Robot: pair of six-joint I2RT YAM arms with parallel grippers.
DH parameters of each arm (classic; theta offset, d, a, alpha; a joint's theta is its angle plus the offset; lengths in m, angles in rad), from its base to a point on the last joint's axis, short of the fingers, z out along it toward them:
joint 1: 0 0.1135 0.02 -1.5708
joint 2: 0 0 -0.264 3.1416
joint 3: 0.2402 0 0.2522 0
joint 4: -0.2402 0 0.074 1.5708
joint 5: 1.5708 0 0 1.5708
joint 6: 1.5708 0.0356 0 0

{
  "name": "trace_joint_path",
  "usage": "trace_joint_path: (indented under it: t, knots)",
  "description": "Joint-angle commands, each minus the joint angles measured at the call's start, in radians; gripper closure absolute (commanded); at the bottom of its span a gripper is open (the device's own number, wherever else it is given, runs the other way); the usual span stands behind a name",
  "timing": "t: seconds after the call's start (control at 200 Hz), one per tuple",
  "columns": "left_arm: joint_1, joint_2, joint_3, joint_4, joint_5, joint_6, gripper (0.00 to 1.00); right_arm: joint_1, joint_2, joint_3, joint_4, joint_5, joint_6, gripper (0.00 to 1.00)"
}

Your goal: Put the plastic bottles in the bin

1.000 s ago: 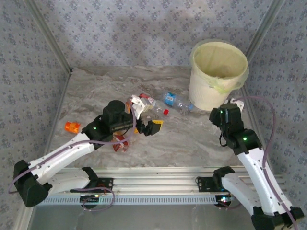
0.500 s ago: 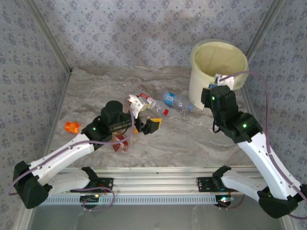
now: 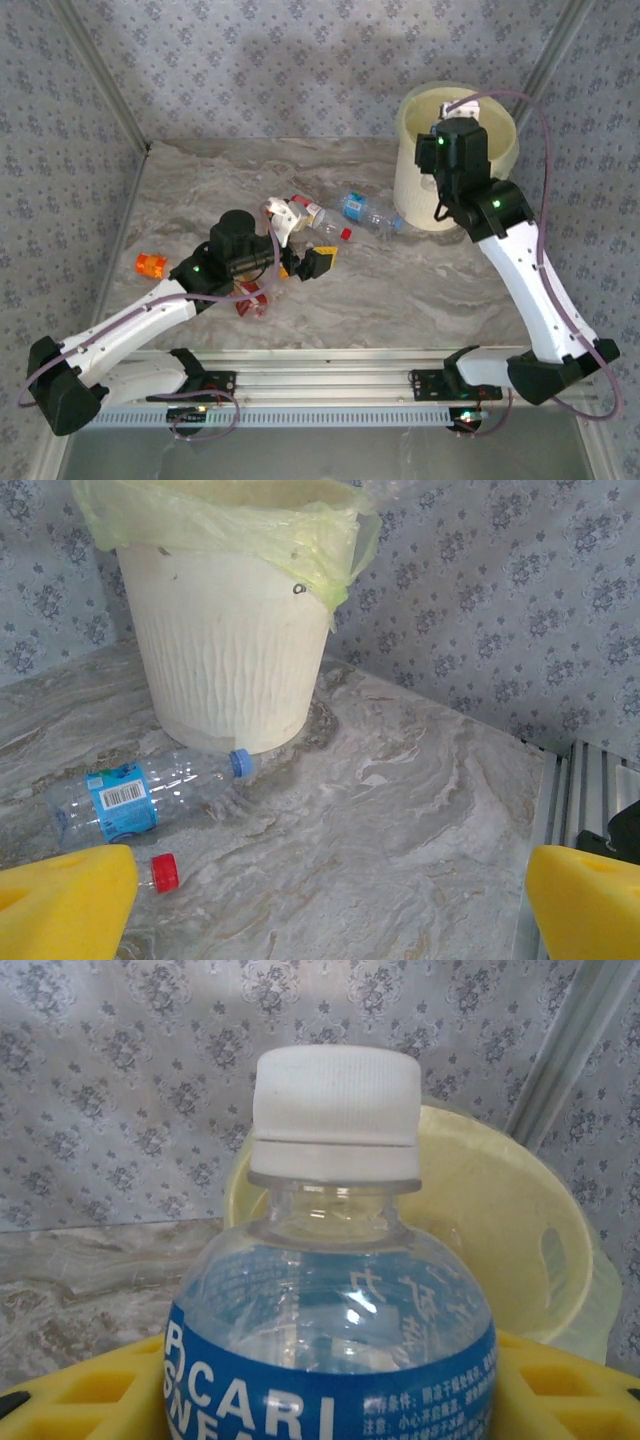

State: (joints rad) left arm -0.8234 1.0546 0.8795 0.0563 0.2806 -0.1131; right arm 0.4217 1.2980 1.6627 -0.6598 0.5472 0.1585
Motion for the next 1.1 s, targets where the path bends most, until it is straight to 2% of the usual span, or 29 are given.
trace_joint_path:
  t: [0.0, 0.19, 0.575, 0.765, 0.914, 1.094]
  knots:
    - [0.005, -0.016, 0.003, 0.02, 0.035, 0.027, 0.0, -0.074, 0.04, 0.07, 0.012, -0.087, -0.03, 0.4]
    - [0.006, -0.018, 0.005, 0.016, 0.034, 0.042, 0.0, -0.196, 0.144, 0.164, 0.017, -0.203, -0.014, 0.4]
    - [0.004, 0.016, 0.019, -0.012, 0.022, 0.049, 0.0, -0.352, 0.449, 0.441, -0.093, -0.388, 0.024, 0.4]
    - [0.003, 0.03, 0.027, -0.016, 0.035, 0.049, 0.0, -0.378, 0.574, 0.538, -0.147, -0.468, 0.069, 0.4]
    - [0.004, 0.027, 0.027, -0.021, 0.029, 0.054, 0.0, -0.383, 0.63, 0.524, -0.156, -0.546, 0.105, 0.4]
    - [0.003, 0.031, 0.03, -0.024, 0.034, 0.054, 0.01, -0.376, 0.665, 0.509, -0.186, -0.561, 0.118, 0.36]
